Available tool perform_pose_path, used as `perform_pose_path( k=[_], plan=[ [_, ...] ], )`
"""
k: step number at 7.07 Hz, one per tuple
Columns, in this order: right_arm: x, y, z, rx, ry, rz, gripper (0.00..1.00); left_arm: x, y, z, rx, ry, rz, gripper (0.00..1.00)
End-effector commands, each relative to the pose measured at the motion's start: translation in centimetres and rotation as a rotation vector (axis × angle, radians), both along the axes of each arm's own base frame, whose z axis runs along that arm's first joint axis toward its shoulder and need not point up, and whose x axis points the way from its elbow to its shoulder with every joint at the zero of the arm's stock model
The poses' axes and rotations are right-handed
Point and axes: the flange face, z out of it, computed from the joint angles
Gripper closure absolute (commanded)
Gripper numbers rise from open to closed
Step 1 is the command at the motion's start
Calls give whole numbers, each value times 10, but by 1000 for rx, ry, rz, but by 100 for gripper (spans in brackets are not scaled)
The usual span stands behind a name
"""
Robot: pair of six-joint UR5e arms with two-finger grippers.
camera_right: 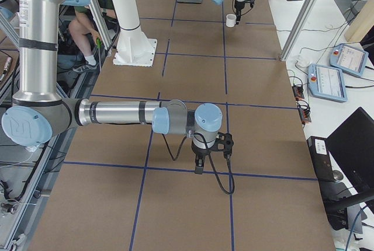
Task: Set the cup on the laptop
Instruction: 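Close the left gripper on the white mug and lift it, then carry the mug with the left gripper toward the silver laptop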
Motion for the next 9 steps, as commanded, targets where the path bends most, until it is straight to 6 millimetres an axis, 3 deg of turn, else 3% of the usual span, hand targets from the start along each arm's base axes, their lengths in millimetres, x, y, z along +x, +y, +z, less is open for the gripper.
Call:
perform_pose_path(
  k=[1, 2, 4, 6, 8, 9],
  plan=[
    [0, 0, 0, 0, 0, 0, 0, -1, 0, 1, 0, -1, 0, 46],
    [0, 0, 0, 0, 0, 0, 0, 0, 0, 0, 1, 0, 0, 53],
    [0, 0, 0, 0, 0, 0, 0, -1, 0, 1, -3, 0, -3, 100],
    [0, 0, 0, 0, 0, 0, 0, -7, -3, -5, 3, 8, -5, 100],
    [0, 0, 0, 0, 0, 0, 0, -52, -19, -17, 1, 52, -27, 100],
    [0, 0, 0, 0, 0, 0, 0, -79, -14, -19, -13, 66, -43, 100]
  ],
)
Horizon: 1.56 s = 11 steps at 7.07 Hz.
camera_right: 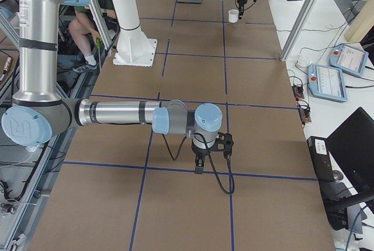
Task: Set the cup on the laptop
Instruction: 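Carry the mug with the left gripper toward the silver laptop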
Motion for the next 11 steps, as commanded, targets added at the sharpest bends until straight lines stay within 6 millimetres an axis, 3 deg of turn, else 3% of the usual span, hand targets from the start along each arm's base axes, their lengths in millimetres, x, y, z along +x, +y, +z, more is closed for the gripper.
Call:
perform_pose_path(
  k=[1, 2, 4, 6, 7, 9, 11],
  plan=[
    [0, 0, 0, 0, 0, 0, 0, -55, 20, -16, -44, 8, -28, 100],
    [0, 0, 0, 0, 0, 0, 0, -85, 43, -20, -10, -6, -15, 100],
    [0, 0, 0, 0, 0, 0, 0, -125, 107, 10, 23, -5, -20, 100],
    [0, 0, 0, 0, 0, 0, 0, -170, 194, 90, 62, -29, 7, 100],
    [0, 0, 0, 0, 0, 0, 0, -191, 223, 120, 59, -31, -4, 100],
    [0, 0, 0, 0, 0, 0, 0, -238, 308, 190, 48, -37, -22, 100],
    [0, 0, 0, 0, 0, 0, 0, -262, 343, 234, 16, -54, -37, 100]
  ],
)
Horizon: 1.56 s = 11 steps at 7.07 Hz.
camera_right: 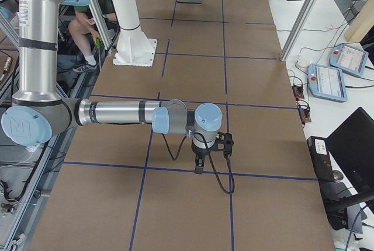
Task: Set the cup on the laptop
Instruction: 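Carry the mug with the left gripper toward the silver laptop, then lower the mug onto the laptop lid with the left gripper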
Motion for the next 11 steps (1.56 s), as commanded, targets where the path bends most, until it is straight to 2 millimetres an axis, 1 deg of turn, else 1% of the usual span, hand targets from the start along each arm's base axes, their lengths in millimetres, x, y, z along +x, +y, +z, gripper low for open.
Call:
perform_pose_path(
  k=[1, 4, 5, 10, 11],
  plan=[
    [0, 0, 0, 0, 0, 0, 0, -18, 33, 47, -60, -25, -11, 100],
    [0, 0, 0, 0, 0, 0, 0, -22, 42, 96, -69, -27, -15, 100],
    [0, 0, 0, 0, 0, 0, 0, -21, 44, 101, -70, -26, -12, 100],
    [0, 0, 0, 0, 0, 0, 0, -19, 45, 109, -80, -31, -2, 100],
    [0, 0, 0, 0, 0, 0, 0, -18, 44, 109, -79, -28, 1, 73]
  ],
)
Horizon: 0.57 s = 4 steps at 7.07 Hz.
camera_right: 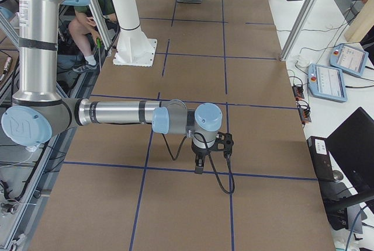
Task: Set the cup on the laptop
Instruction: 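Lower the mug onto the laptop lid with the left gripper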
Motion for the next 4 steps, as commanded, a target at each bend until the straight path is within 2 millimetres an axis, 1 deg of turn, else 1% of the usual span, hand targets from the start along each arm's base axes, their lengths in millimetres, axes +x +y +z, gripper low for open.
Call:
perform_pose_path(
  k=[1, 2, 4],
  plan=[
    [0, 0, 0, 0, 0, 0, 0, 1, -1, 0, 2, 4, 5, 1],
    [0, 0, 0, 0, 0, 0, 0, 1, -1, -1, 4, 5, 4, 0],
    [0, 0, 0, 0, 0, 0, 0, 2, -4, -10, 36, 23, 5, 0]
  ],
)
